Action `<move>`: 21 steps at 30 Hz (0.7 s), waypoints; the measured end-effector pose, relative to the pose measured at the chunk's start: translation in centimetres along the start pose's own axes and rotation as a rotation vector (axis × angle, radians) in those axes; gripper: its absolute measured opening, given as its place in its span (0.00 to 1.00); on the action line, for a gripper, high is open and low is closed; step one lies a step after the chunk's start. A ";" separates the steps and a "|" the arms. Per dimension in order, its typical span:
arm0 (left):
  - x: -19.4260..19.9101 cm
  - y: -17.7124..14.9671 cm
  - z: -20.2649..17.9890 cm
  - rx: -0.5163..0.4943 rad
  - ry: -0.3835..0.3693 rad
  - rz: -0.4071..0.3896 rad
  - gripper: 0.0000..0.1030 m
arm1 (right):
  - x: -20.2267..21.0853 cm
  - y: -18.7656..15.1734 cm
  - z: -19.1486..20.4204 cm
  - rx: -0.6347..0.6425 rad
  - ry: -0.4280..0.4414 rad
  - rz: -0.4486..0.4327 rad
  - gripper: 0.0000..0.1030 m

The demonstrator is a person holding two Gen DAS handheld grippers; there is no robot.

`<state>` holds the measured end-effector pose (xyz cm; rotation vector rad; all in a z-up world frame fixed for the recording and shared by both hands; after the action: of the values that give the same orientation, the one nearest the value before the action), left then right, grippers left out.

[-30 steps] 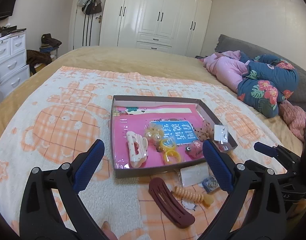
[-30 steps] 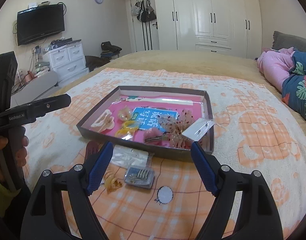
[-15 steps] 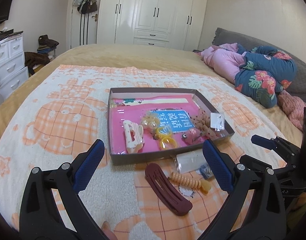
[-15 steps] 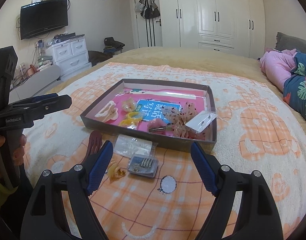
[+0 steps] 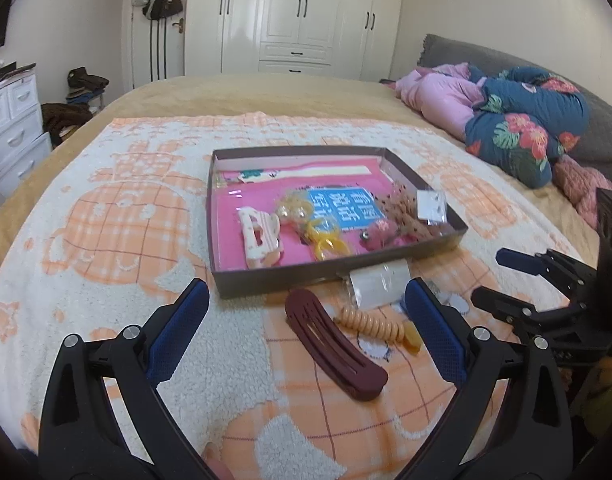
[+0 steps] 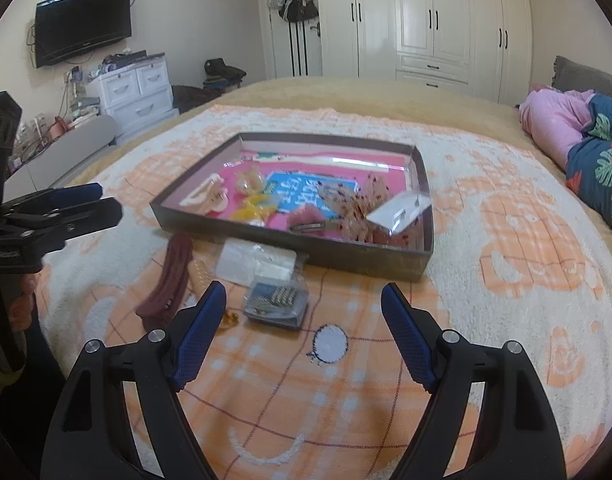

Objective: Organize jewelry
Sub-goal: 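Grasp the beige coiled hair tie with the left gripper while the right grasps the stud box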

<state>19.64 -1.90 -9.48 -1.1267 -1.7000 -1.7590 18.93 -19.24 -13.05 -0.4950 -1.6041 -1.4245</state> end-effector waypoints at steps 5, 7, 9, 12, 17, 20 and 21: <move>-0.7 -0.9 -0.5 -0.032 -0.002 0.027 0.87 | -1.5 -0.5 -0.4 -0.011 0.021 0.038 0.75; -1.3 -1.2 -0.9 -0.059 -0.009 0.048 0.86 | -2.1 -0.6 -0.3 -0.013 0.039 0.055 0.75; -1.7 -1.5 -1.4 -0.082 -0.018 0.063 0.86 | -2.7 -0.7 -0.1 -0.020 0.068 0.072 0.75; -2.4 -2.1 -2.4 -0.131 -0.034 0.090 0.86 | -3.3 -0.5 0.3 -0.014 0.103 0.091 0.75; -3.7 -2.7 -3.4 -0.182 -0.044 0.130 0.83 | -4.7 -0.2 0.9 -0.013 0.160 0.129 0.73; -4.3 -2.9 -3.5 -0.187 -0.050 0.150 0.82 | -5.6 -0.1 0.9 -0.021 0.185 0.162 0.69; -4.5 -2.9 -3.5 -0.188 -0.054 0.154 0.81 | -5.7 0.0 1.0 -0.020 0.190 0.165 0.68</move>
<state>19.03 -5.84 -14.48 -1.3587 -1.4578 -1.8345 21.48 -16.86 -17.70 -0.4772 -1.3676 -1.3235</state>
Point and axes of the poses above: each gripper's, at about its wrist camera, not at the fingertips, and x roughly against the way its jaws point, z to its left, y to its top, the point moved 9 cm from there along -x, roughly the way its jaws point, and after that the axes turned 14 degrees about z, right-handed, at the moved point
